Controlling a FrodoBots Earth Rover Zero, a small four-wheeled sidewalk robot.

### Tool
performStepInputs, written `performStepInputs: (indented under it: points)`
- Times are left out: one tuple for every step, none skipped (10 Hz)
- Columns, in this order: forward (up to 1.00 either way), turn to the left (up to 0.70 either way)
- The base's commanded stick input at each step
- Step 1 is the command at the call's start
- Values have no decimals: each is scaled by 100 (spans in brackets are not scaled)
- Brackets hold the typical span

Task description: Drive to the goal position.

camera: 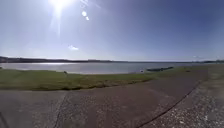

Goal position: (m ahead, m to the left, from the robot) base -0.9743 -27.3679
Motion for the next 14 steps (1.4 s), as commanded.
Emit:
performStepInputs:
  points:
    - [0,0]
    - [0,0]
    - [0,0]
    - [0,0]
    - [0,0]
    - [0,0]
    - [0,0]
    - [0,-45]
    - [0,-45]
    - [0,-45]
    - [0,-45]
    - [0,-45]
    - [0,-45]
    - [0,-45]
